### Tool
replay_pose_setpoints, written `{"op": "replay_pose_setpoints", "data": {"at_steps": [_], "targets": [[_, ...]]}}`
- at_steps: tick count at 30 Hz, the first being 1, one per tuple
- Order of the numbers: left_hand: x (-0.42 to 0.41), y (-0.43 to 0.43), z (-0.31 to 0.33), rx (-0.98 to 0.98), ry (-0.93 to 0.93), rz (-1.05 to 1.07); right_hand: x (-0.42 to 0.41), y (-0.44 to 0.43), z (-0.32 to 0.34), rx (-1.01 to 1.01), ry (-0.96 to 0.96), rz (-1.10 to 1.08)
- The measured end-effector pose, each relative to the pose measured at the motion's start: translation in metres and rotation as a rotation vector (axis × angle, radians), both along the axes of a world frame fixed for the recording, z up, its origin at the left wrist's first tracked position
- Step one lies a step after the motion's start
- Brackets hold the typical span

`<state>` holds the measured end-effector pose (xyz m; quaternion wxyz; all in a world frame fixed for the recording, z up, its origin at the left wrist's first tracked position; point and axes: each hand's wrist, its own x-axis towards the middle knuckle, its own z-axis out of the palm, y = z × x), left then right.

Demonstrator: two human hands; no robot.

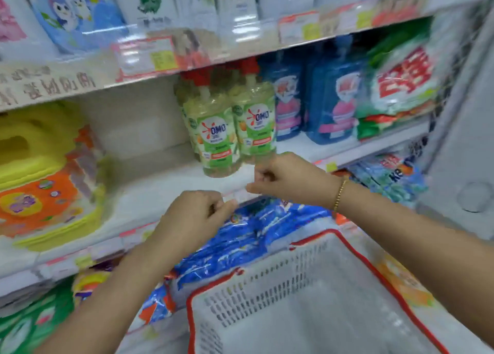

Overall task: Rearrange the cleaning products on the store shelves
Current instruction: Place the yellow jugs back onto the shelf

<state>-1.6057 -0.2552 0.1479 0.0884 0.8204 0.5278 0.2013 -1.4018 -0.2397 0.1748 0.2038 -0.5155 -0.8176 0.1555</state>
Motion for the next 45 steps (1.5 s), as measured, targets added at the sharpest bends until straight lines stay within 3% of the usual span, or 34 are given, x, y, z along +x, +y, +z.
{"op": "replay_pose_setpoints", "data": {"at_steps": [6, 11, 15, 19, 23, 25, 28, 33, 36, 42, 45], "targets": [[0.144, 0.018, -0.085, -0.302, 0.048, -0.345, 0.203, -0.023, -0.071, -0.253, -0.239, -0.327], [0.264, 0.003, -0.157, -0.491, -0.095, -0.374, 0.319, -0.060, -0.153, -0.440, -0.198, -0.706], [0.328, -0.006, -0.198, -0.689, -0.086, -0.329, 0.353, -0.072, -0.214, -0.572, -0.106, -0.853], [0.362, 0.010, -0.228, -0.939, -0.091, -0.260, 0.349, -0.058, -0.253, -0.643, -0.046, -0.801], [0.383, 0.023, -0.253, -1.044, -0.120, -0.240, 0.339, -0.043, -0.262, -0.713, -0.135, -0.721], [0.391, 0.033, -0.287, -1.045, -0.120, -0.245, 0.330, -0.041, -0.261, -0.775, -0.184, -0.666], [0.391, 0.026, -0.289, -1.063, -0.166, -0.215, 0.321, -0.041, -0.256, -0.801, -0.186, -0.667], [0.372, 0.006, -0.238, -1.027, -0.380, -0.112, 0.313, -0.042, -0.205, -0.778, -0.110, -0.732], [0.349, 0.006, -0.218, -0.956, -0.489, -0.027, 0.289, -0.044, -0.162, -0.742, -0.201, -0.653], [0.283, 0.003, -0.166, -0.923, -0.918, -0.015, 0.239, -0.059, -0.048, -0.487, -0.185, -0.542], [0.246, 0.006, -0.135, -0.704, -0.872, -0.077, 0.201, -0.064, 0.007, -0.339, -0.077, -0.445]]}}
